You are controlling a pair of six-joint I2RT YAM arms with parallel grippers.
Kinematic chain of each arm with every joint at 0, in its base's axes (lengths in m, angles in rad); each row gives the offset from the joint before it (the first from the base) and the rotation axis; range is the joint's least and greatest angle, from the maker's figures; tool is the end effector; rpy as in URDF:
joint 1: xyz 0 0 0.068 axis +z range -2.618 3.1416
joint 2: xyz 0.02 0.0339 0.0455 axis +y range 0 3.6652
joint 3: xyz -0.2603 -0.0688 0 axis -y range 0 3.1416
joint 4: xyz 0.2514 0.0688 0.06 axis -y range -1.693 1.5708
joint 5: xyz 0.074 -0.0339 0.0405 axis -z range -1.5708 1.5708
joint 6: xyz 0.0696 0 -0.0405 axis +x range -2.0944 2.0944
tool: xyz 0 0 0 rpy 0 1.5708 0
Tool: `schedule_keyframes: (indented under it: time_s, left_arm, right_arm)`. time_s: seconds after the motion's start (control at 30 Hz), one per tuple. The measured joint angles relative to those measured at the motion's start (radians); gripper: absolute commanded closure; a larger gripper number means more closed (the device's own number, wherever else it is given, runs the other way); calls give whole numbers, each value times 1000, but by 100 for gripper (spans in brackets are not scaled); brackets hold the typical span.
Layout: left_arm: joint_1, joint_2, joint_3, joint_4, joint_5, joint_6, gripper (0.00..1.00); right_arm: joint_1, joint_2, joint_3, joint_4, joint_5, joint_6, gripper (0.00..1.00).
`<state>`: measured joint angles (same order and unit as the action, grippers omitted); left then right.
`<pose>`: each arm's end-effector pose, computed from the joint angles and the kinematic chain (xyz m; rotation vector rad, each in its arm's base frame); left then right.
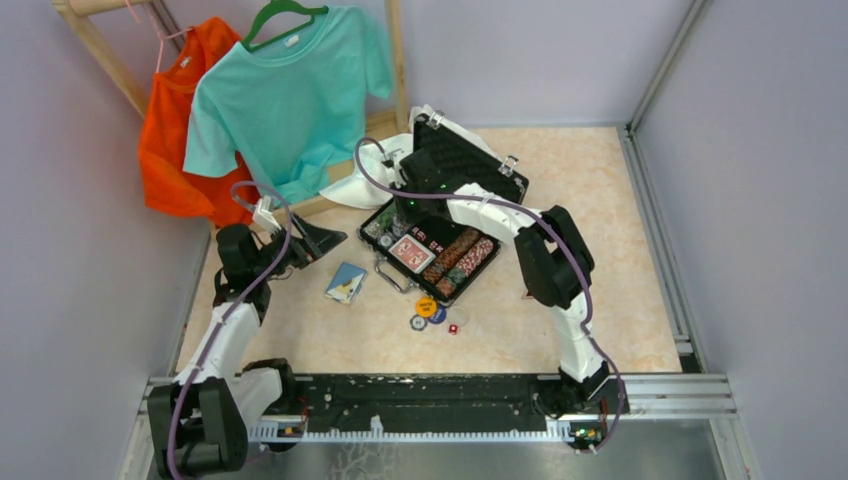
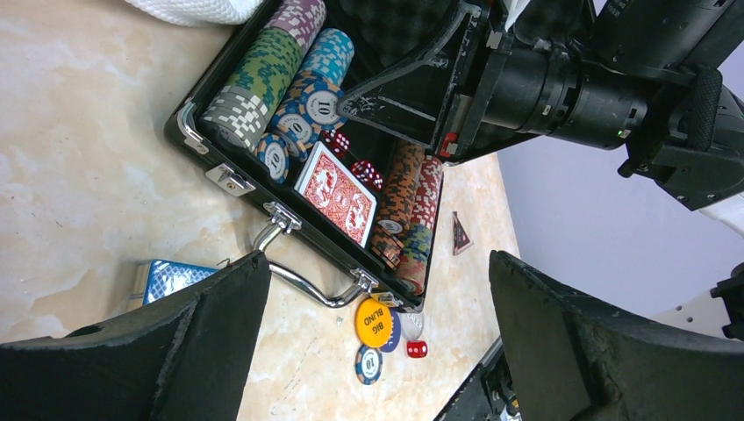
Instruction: Pack up texas hold em set
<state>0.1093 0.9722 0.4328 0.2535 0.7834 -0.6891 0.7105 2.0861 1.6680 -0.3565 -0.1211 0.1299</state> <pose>0.2421 -0.0228 0.2161 -0.1906 1.9114 -1.1190 0.3771 0.3355 0.1927 -0.7474 2.2877 0.5459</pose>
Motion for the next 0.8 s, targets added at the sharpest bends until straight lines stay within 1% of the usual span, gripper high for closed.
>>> schedule_keyframes:
  time_s: [0.43, 0.5, 0.6, 0.63, 0.7, 0.8]
  left_arm:
    - [0, 2, -1, 2, 9, 0, 1]
    - [0, 2, -3, 3, 11, 0, 1]
    - [0, 2, -5, 4, 14, 0, 1]
    - [0, 2, -5, 7, 15, 0, 1]
    - [0, 3, -6, 11, 18, 0, 1]
    - [0, 8, -6, 18, 24, -2, 1]
  right_arm:
    - [0, 0, -8, -6, -9, -7, 100]
    - [0, 1, -12, -8, -11, -7, 90]
    - [1, 3, -12, -10, -12, -9, 65]
    - [1, 3, -12, -10, -12, -14, 60]
    - [1, 3, -12, -9, -12, -16, 57]
    - [1, 3, -18, -3, -12, -22, 56]
